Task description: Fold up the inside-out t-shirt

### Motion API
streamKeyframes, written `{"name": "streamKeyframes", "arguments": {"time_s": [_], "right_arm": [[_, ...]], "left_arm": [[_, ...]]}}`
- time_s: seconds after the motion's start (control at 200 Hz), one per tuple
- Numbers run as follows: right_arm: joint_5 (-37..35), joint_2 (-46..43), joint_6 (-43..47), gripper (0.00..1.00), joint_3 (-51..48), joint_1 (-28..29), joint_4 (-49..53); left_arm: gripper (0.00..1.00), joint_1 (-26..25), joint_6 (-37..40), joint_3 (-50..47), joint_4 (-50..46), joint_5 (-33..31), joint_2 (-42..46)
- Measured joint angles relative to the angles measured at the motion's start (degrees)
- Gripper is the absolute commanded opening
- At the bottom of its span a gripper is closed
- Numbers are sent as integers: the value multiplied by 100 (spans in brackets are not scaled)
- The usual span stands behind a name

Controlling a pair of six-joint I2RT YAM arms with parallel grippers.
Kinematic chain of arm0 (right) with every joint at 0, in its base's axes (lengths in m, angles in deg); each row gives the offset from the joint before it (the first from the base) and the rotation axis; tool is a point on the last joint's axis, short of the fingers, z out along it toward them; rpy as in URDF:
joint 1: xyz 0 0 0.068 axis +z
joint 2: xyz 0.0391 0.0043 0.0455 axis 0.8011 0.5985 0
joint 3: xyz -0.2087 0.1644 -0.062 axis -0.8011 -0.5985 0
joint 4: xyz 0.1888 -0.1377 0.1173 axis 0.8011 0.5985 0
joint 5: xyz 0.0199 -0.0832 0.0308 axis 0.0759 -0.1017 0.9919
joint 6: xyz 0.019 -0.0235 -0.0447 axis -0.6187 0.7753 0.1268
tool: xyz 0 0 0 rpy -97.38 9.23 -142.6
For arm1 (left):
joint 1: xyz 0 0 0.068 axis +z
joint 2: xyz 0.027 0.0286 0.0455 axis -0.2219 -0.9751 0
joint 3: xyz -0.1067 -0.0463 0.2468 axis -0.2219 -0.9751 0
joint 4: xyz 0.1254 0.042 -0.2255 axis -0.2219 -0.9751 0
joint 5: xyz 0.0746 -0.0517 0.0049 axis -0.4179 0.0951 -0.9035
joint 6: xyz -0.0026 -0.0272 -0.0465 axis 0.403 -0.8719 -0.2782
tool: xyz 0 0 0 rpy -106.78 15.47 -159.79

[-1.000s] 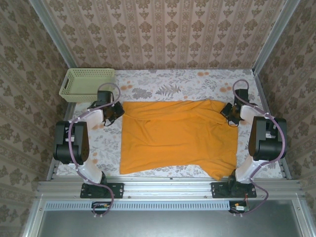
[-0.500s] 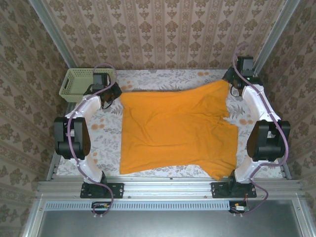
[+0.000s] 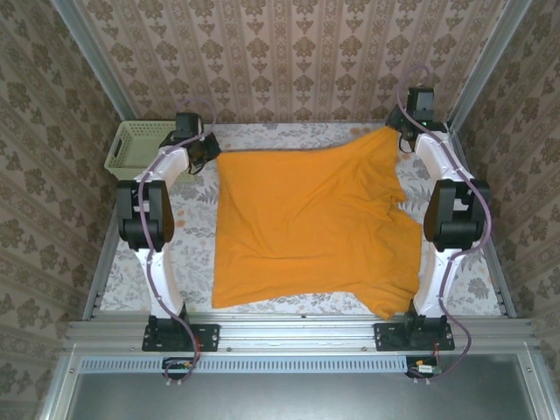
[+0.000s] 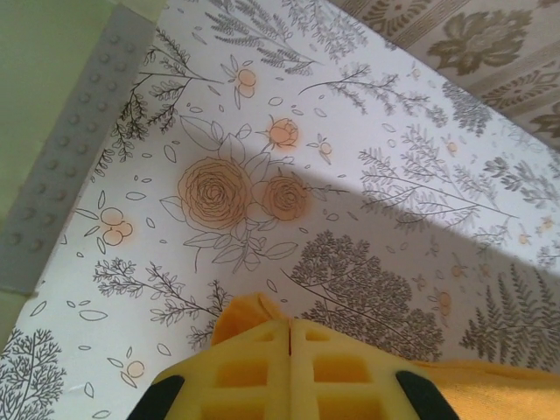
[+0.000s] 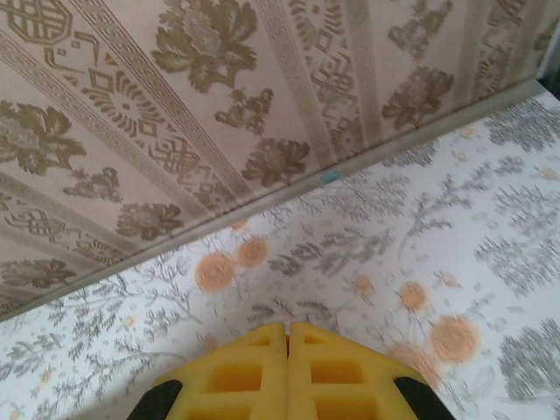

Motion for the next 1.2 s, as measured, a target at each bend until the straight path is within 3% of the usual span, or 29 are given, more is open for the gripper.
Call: {"name": "streamKeyframes", "arguments": {"time_s": [0.405,0.685,0.84,1.195], "right_arm": [[0,1355,317,0,1974,57,177],[9,1451,407,0,2260,79,520],[96,979,380,0,1547,101,490],[350,-1373,212,0,-1419,101,-219]], "left_arm": [[0,-2,332,988,-573,-201,-713],[0,-46,457,1307,-855,-238,-758],[0,-94,470,1167,-909,-234,-595],[0,-186,463,-457,-625,-149,905]]}}
